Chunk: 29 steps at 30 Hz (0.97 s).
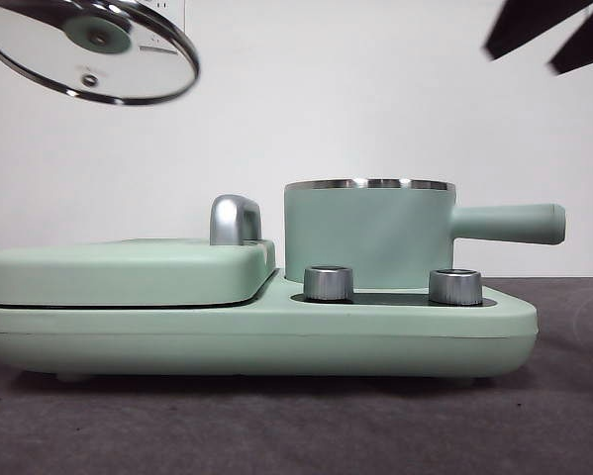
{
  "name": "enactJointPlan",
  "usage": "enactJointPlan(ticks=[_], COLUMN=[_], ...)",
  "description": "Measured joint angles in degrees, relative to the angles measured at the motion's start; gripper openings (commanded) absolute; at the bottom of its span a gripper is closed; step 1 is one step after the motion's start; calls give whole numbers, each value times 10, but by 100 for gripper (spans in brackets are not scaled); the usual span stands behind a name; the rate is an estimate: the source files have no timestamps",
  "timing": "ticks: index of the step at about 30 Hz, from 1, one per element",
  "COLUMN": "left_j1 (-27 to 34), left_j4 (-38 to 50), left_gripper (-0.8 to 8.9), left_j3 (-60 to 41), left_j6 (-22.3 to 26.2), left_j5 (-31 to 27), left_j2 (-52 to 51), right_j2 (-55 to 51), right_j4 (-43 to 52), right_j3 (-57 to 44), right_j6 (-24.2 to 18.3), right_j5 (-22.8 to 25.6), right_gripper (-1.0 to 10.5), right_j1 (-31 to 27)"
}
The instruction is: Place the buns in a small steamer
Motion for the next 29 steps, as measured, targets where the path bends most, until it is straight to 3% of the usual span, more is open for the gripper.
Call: enactJointPlan(ticks=[6,12,29], left_j1=[-54,-108,-183], left_j4=[61,163,422], left_gripper=[11,11,11], left_j3=[0,0,0], left_j6=[-9,-15,-5], left_j5=[0,0,-19], left_j2=[51,113,278], right_j2=[-58,-78,-77], right_j4=[-36,-47,-85], right_j3=[0,0,0], right_j6=[11,17,45], right_j5=[50,67,69], right_gripper=[399,399,399], right_j1=[0,0,0])
